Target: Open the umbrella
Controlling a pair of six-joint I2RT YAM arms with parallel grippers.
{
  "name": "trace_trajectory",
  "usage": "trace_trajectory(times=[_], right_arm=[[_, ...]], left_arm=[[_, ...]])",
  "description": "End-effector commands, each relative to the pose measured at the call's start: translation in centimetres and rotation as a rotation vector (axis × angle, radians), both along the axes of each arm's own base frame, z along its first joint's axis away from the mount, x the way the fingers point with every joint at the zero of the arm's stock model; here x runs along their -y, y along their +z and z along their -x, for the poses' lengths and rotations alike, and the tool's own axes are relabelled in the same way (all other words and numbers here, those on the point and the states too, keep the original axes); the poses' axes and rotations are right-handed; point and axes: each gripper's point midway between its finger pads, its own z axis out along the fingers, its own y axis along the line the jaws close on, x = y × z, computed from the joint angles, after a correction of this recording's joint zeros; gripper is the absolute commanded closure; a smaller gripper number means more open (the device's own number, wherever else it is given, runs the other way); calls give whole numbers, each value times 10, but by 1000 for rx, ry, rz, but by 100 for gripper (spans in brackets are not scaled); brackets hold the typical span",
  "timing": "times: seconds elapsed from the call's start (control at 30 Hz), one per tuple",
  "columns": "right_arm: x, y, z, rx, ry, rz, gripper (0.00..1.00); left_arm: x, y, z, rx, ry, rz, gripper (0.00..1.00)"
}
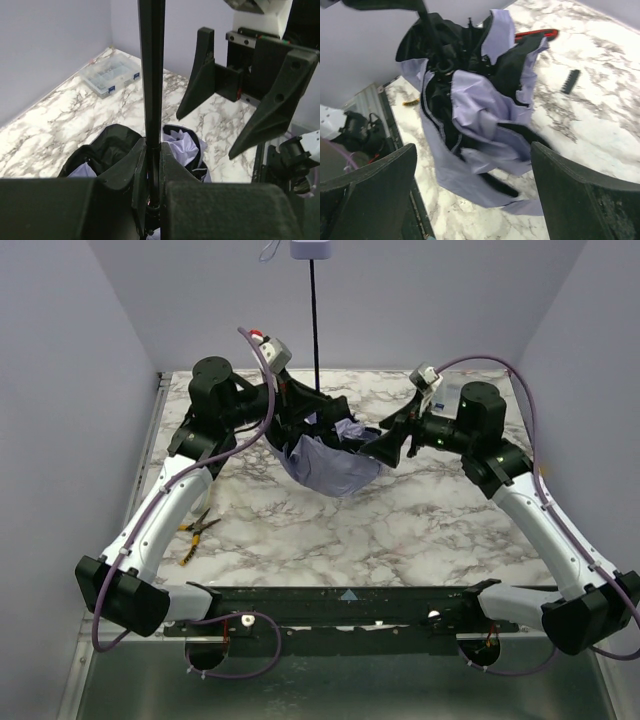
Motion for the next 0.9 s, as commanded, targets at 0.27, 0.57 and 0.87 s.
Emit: trace_trajectory(times=[0.27,0.57,0.87], right_arm=[[102,25,-77,80,-549,38,0],[109,15,-74,67,-567,47,0],[115,10,-68,71,-579,66,0]], left_arm=[[-44,60,-60,575,418,-185,100],[58,31,71,580,-66,-58,100],[-21,42,-55,276,316,-34,100]])
